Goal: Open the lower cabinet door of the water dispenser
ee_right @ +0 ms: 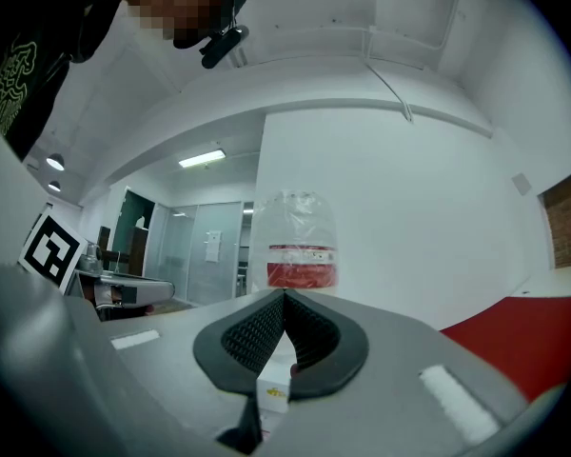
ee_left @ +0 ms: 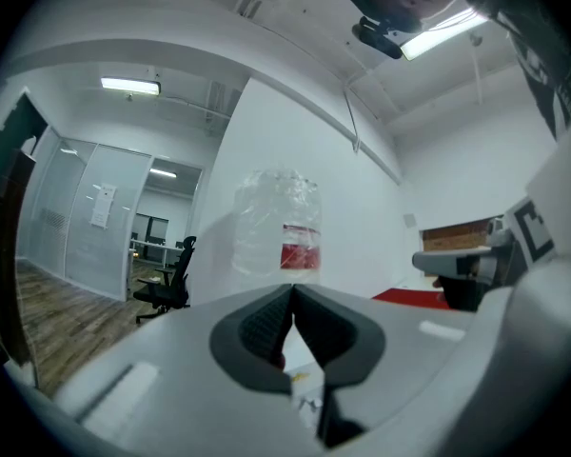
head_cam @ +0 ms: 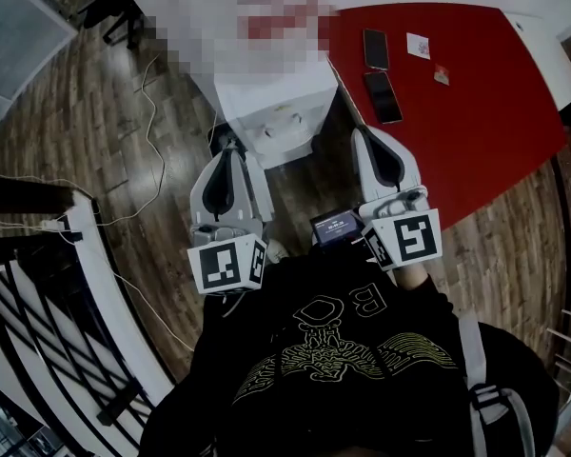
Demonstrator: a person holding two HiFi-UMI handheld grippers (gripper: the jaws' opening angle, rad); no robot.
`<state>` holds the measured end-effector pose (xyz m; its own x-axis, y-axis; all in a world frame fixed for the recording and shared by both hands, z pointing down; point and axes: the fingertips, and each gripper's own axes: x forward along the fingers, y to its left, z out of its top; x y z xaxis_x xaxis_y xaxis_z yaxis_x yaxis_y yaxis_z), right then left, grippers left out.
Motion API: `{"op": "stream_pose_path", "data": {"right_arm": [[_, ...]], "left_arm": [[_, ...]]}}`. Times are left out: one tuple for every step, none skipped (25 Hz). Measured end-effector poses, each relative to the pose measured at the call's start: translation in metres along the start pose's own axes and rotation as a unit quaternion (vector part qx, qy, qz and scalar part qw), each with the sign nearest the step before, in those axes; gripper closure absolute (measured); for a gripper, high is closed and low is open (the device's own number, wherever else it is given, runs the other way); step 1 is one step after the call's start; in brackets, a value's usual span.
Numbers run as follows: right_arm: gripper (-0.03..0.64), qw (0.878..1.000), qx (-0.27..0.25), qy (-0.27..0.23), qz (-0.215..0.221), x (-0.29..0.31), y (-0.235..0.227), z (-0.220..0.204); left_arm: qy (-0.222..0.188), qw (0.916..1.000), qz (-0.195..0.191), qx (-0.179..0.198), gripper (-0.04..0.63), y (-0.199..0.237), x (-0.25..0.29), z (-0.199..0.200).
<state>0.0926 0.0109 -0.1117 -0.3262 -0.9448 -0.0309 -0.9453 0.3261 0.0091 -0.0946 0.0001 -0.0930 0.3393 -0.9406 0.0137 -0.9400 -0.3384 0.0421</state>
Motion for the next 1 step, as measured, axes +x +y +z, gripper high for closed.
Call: {"op": "stream_pose_path", "data": {"right_arm": [[0.618,1.000,-0.001,0.001,0.000,0.0000,0.0000,-0.0004]], "left_arm": [[0.000,1.0000,0.000,0.002,0.588,-0.0009,0.0003,-0.0001]]}}
